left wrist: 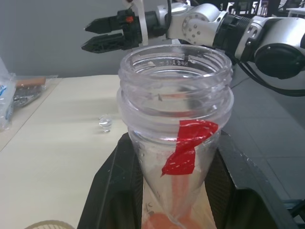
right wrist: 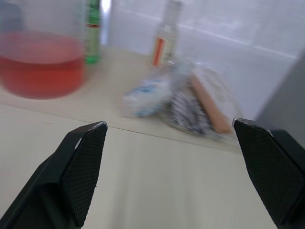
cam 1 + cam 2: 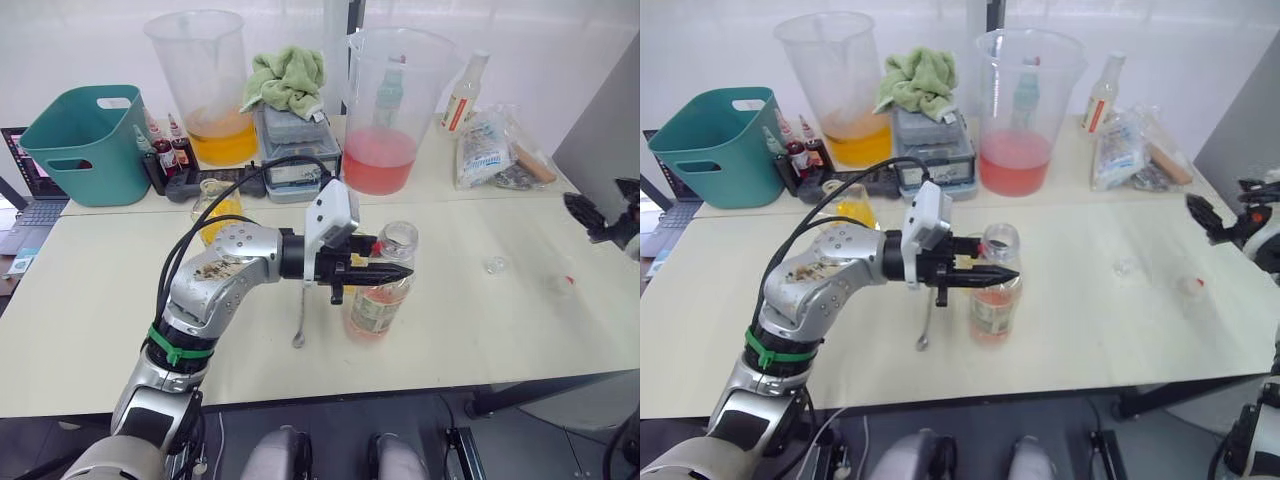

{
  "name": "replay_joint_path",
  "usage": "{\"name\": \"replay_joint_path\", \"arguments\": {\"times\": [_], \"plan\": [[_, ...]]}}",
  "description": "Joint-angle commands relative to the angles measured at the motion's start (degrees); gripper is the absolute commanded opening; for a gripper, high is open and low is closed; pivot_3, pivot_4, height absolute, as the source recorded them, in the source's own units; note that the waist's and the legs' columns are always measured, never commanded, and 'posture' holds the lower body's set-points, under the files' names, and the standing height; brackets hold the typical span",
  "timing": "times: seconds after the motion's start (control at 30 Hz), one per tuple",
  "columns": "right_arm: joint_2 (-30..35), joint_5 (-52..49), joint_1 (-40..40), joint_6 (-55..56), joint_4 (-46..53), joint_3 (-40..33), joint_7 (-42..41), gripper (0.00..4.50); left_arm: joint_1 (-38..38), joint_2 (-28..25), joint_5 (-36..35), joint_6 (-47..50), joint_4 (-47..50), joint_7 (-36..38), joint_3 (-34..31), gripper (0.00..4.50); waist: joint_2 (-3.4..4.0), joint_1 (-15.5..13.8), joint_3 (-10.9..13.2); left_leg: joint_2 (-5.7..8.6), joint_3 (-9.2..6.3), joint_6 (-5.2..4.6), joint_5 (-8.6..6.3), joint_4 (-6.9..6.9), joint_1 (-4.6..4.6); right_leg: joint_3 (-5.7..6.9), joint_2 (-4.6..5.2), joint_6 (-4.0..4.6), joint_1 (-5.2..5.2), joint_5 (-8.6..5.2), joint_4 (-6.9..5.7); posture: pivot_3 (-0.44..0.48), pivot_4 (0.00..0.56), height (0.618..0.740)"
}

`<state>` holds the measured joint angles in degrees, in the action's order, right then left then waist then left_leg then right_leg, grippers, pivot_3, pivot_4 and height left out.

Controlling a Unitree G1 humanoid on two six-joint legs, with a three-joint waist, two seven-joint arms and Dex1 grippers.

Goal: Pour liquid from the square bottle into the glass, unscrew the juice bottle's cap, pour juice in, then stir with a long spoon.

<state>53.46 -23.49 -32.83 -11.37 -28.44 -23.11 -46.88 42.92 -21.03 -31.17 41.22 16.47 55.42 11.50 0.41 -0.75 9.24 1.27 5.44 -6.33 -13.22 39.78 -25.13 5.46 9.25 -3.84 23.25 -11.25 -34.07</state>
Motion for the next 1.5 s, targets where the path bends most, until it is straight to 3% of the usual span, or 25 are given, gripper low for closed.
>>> {"name": "replay_joint_path", "arguments": {"times": [0.03,0.13,0.3,0.43,0.63,0.8,0.93,1.13,1.27,1.5], "plan": [[1.7,-10.0,2.4,-12.6,13.9,-1.4,-6.6,4.48,2.1,-0.3,-5.8,3.8,4.7,-1.6,-4.3,1.27,-0.01,-0.1,0.0,-0.01,-0.02,0.0,0.0,0.0,0.0,0.0,0.0,0.0,0.0,0.0,0.0,0.0,0.15,0.74],[3.8,-21.3,5.9,-27.0,26.9,-0.9,-12.3,4.48,2.7,-2.8,-9.5,8.0,6.8,-2.8,-7.6,1.27,-0.01,-0.2,0.0,-0.06,-0.13,-0.02,-0.02,0.01,0.0,0.02,0.01,0.01,-0.02,0.0,-0.01,0.0,0.15,0.74],[4.7,-28.8,5.6,-37.1,35.2,1.5,-15.3,4.48,3.0,-10.8,-12.0,11.1,8.6,-2.1,-11.2,1.27,-0.02,-0.1,0.0,-0.06,-0.09,-0.05,-0.06,0.01,-0.01,0.02,0.03,0.01,0.02,0.0,-0.01,0.0,0.15,0.74],[3.4,-30.2,4.2,-38.9,36.2,3.2,-15.8,4.48,3.5,-16.2,-10.5,11.1,6.9,-2.8,-12.8,1.27,-0.07,-0.4,0.0,-0.03,-0.09,0.1,-0.14,0.03,-0.01,0.02,0.03,0.01,0.05,0.0,-0.01,0.0,0.15,0.74],[1.0,-28.0,3.8,-36.8,33.6,5.3,-16.5,4.48,4.3,-21.4,-15.5,15.3,5.0,-2.0,-17.4,1.27,-0.26,-0.7,0.2,0.0,-0.07,0.1,-0.12,0.02,-0.02,0.02,-0.02,0.01,0.07,0.0,-0.02,0.0,0.15,0.74],[-0.7,-27.0,4.4,-35.6,33.8,5.7,-16.8,4.48,4.2,-25.4,-10.3,9.4,1.7,0.6,-15.1,1.27,-0.27,-0.7,0.2,0.04,0.01,0.18,-0.09,-0.01,-0.02,0.03,-0.05,0.0,0.12,-0.01,-0.03,0.0,0.15,0.74],[-2.1,-28.1,5.0,-36.5,36.2,5.3,-15.8,4.48,3.1,-24.3,-7.6,2.7,-2.1,3.1,-14.9,1.27,-0.28,-0.7,0.2,0.03,0.04,0.27,-0.12,-0.02,-0.02,0.02,-0.07,0.0,0.12,-0.01,-0.02,0.0,0.15,0.74],[-2.2,-28.4,9.4,-37.1,42.8,5.3,-13.9,4.48,3.8,-19.2,4.3,-13.1,-12.1,0.9,-10.4,1.27,-0.3,-1.2,0.2,0.05,0.08,0.42,-0.19,-0.02,-0.03,0.02,-0.04,0.01,0.13,0.0,-0.02,0.0,0.15,0.74],[-2.6,-30.0,12.6,-37.9,48.0,3.9,-11.1,4.48,6.9,-16.6,10.8,-17.0,-18.9,-0.8,-6.9,1.27,-0.37,-1.5,0.2,0.04,0.08,0.4,-0.18,0.0,-0.05,0.04,-0.04,0.02,0.16,0.01,-0.04,0.0,0.15,0.74],[-3.8,-32.2,17.3,-37.7,53.7,1.3,-5.8,4.48,13.7,-9.1,20.1,-35.4,-31.6,-6.2,-6.1,1.27,-0.57,-2.1,0.3,0.04,0.06,0.39,-0.19,0.02,-0.13,0.05,0.03,0.04,0.24,0.02,-0.04,0.0,0.15,0.74]]}}
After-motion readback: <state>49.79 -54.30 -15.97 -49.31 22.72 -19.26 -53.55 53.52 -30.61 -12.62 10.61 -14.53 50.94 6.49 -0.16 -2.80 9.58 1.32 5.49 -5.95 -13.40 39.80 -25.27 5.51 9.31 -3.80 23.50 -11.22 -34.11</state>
